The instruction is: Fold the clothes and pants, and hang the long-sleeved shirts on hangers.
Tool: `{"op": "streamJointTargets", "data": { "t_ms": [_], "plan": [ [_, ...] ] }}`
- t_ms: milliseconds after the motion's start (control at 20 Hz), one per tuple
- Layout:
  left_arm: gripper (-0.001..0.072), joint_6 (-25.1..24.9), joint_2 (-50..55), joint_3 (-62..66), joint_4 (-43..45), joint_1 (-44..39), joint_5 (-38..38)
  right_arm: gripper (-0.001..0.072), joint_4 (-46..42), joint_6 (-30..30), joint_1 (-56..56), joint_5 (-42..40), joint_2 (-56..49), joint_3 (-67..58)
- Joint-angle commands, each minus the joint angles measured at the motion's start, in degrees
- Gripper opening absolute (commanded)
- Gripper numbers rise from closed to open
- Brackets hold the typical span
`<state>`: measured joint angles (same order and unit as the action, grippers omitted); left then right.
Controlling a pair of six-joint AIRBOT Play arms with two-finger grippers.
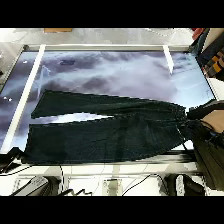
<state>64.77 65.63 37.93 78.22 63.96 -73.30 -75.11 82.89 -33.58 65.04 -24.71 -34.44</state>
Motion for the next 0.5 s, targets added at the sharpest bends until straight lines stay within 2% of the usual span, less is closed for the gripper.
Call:
{"op": "streamJointTargets", "data": {
  "t_ms": [0,250,300,400,450],
  "plan": [
    [0.0564,-2.05,2.19,-0.15,-5.95,0.04,2.67,0.0029,0.57,0.02,0.07,0.07,0.02,-0.02],
    [0.0467,-2.27,4.39,-0.15,-6.29,0.0,2.78,0.0028,0.96,0.02,0.07,0.35,0.02,-0.02],
    [0.0357,-2.27,4.5,-0.15,-6.27,0.0,2.78,0.0028,0.96,0.02,0.07,0.35,0.02,-0.02],
    [0.0025,-2.29,4.48,-0.15,-6.34,0.0,2.36,0.0028,1.16,0.02,0.07,0.37,0.02,-0.02],
    [0.0031,-2.47,4.37,-0.07,-6.6,-0.02,1.84,0.0028,1.95,0.02,0.07,0.44,0.07,-0.11]
  ]
}}
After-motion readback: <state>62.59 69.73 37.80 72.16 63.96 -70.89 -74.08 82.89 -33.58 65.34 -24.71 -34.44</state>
